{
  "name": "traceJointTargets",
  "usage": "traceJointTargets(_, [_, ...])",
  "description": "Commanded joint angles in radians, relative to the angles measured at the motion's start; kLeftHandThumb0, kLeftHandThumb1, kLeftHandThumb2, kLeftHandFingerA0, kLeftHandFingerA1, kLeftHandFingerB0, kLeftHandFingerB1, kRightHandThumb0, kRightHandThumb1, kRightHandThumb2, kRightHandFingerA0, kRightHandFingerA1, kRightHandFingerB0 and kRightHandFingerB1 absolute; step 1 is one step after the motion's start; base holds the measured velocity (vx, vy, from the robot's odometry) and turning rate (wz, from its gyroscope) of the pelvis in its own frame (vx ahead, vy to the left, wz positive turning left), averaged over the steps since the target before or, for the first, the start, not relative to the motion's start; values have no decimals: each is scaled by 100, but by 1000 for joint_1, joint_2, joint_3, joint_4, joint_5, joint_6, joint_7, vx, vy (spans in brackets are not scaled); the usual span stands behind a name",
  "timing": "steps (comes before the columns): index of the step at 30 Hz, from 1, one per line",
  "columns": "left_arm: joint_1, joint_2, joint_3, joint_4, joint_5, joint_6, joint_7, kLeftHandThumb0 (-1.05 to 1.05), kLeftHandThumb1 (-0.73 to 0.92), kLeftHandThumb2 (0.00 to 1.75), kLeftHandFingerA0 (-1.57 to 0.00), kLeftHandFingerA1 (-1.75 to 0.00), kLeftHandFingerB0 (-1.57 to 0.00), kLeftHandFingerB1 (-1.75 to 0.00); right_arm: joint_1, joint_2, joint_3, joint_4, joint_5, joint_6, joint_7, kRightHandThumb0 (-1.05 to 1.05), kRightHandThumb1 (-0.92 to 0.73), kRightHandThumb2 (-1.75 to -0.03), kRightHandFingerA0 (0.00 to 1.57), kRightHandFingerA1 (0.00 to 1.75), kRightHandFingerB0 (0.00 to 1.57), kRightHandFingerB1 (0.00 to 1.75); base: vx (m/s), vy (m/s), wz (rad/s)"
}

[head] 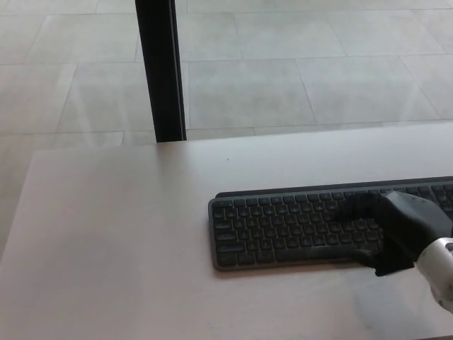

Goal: The robot uses its right fingers to click on the space key of the black keyboard placed on the center of the white desk.

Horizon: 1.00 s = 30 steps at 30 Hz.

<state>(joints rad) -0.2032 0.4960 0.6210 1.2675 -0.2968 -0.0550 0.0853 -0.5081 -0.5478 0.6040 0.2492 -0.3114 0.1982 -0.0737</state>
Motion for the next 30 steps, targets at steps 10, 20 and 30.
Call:
traceJointTargets(10, [-13, 28, 2, -1, -17, 21, 7, -45, 70, 60, -71, -67, -54, -54, -59, -88, 202, 70, -439, -249, -160, -31, -57, -63, 81, 156, 66, 50, 0, 0, 0])
traceJointTargets(20, [-14, 29, -13, -1, -1, 14, 17, -48, 68, 60, -74, -70, -59, -57, -45, -66, 239, 78, -506, -248, -172, -30, -57, -64, 81, 157, 67, 50, 0, 0, 0])
traceJointTargets(30, [-14, 28, -3, -4, -19, 18, 10, -46, 69, 61, -70, -69, -55, -55, -47, -38, 213, 128, -543, -248, -187, -28, -55, -62, 83, 156, 67, 50, 0, 0, 0])
